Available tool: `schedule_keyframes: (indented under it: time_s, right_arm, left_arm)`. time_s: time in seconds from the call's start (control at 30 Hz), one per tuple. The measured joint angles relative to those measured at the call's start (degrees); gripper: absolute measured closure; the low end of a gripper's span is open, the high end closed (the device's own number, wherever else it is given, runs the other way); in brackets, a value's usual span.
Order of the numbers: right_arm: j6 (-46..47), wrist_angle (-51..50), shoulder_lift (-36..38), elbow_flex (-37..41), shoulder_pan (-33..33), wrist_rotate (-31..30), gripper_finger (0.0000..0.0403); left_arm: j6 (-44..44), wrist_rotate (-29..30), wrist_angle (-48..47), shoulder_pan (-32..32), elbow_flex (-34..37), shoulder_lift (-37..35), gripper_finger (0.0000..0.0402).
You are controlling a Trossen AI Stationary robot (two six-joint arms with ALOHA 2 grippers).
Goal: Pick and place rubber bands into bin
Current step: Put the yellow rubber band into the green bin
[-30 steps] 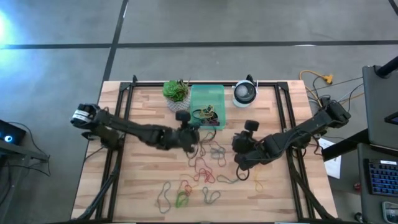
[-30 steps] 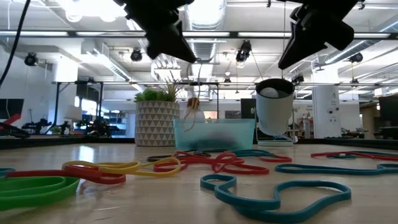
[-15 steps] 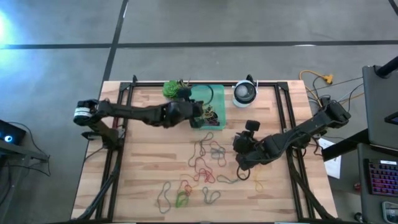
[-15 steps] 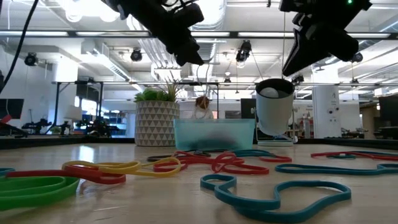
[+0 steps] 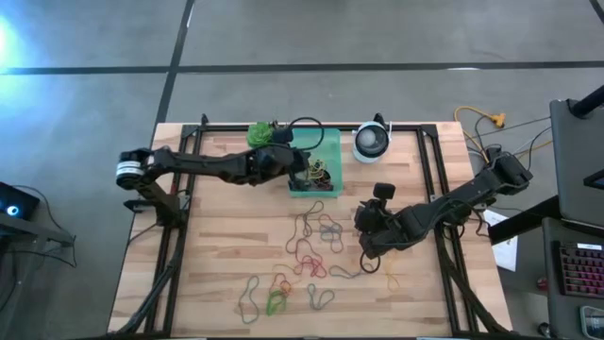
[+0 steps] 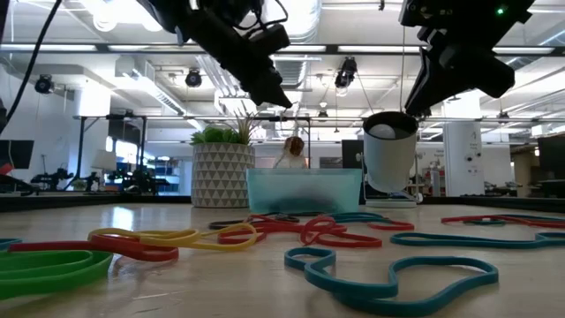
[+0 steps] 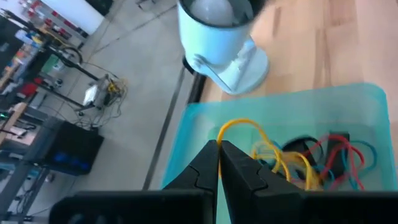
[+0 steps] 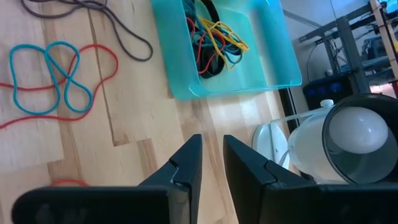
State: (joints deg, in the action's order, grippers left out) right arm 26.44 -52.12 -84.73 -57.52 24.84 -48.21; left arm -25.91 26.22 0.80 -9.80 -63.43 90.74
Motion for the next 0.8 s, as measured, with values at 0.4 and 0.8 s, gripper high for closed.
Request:
schedule_keyframes:
  time_s: [0.4,0.8]
  right_arm:
    - [0.2,0.3,0.0,0.0,0.0,0.0,0.0342]
    - [0.2,1.0,0.0,0.0,0.0,0.2,0.0342]
  left_arm:
    - [0.1,-1.9,0.0,0.0,0.2,0.2,0.0401]
    - [8.1,-16.9,-3.0,-3.7,0.2,2.6,0.0401]
